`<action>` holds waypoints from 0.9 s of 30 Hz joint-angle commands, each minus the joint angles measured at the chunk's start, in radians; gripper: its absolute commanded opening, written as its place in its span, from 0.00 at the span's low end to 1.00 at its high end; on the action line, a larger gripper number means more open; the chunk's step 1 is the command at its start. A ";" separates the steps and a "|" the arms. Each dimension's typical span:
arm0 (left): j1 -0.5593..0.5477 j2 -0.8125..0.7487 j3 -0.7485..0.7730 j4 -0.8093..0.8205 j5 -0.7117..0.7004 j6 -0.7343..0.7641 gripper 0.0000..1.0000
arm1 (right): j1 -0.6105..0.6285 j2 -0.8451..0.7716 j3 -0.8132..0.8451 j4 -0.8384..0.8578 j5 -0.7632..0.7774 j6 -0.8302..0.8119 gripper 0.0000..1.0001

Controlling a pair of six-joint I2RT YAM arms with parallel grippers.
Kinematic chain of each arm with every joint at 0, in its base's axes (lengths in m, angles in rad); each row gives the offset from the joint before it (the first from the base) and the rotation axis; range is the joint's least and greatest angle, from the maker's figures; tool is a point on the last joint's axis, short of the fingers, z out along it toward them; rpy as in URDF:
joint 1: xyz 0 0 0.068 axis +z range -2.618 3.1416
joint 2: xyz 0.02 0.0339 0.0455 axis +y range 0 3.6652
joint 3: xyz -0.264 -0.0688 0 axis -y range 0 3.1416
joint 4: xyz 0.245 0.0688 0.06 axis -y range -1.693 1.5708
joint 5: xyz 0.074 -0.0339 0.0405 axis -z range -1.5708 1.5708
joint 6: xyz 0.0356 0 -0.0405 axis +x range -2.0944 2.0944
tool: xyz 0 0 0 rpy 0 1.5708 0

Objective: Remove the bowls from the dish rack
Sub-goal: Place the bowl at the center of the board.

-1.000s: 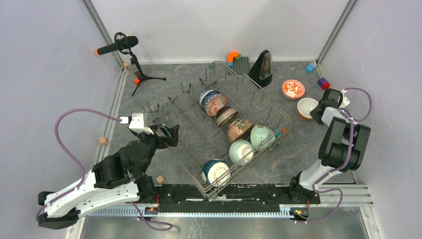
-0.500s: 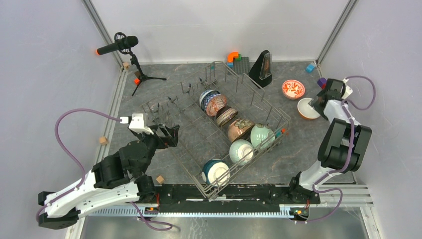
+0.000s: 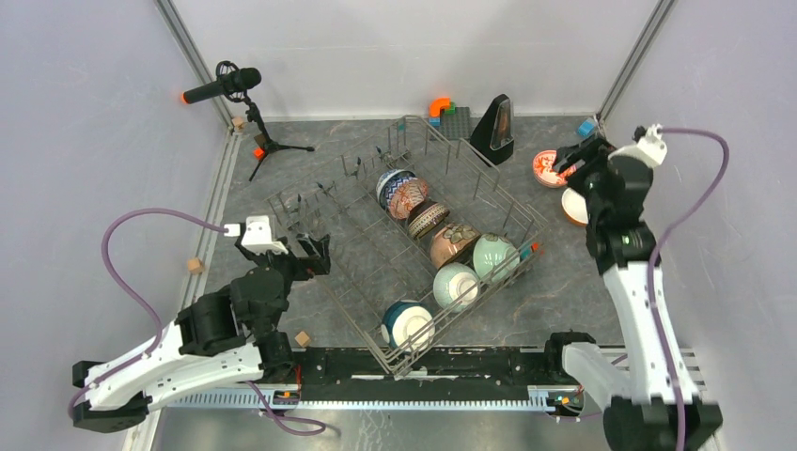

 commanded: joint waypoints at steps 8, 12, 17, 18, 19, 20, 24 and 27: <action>0.022 0.286 0.099 -0.246 -0.131 -0.190 1.00 | 0.126 -0.388 -0.208 -0.165 -0.267 -0.068 0.79; 0.192 0.341 0.067 -0.292 0.103 -0.303 1.00 | 0.132 -0.461 -0.301 -0.137 -0.343 -0.042 0.79; 0.356 0.220 -0.003 -0.272 0.258 -0.363 1.00 | 0.149 -0.532 -0.365 -0.129 -0.370 -0.043 0.79; 0.365 0.205 0.006 -0.289 0.253 -0.379 1.00 | 0.152 -0.545 -0.374 -0.133 -0.369 -0.049 0.79; 0.371 0.201 0.020 -0.309 0.241 -0.400 1.00 | 0.155 -0.554 -0.381 -0.133 -0.367 -0.053 0.79; 0.374 0.201 0.038 -0.332 0.228 -0.418 1.00 | 0.158 -0.564 -0.392 -0.136 -0.368 -0.059 0.79; 0.384 0.251 0.078 -0.372 0.185 -0.470 1.00 | 0.162 -0.582 -0.441 -0.135 -0.397 -0.073 0.79; 0.413 0.311 0.082 -0.350 0.172 -0.466 0.99 | 0.163 -0.596 -0.456 -0.149 -0.411 -0.084 0.79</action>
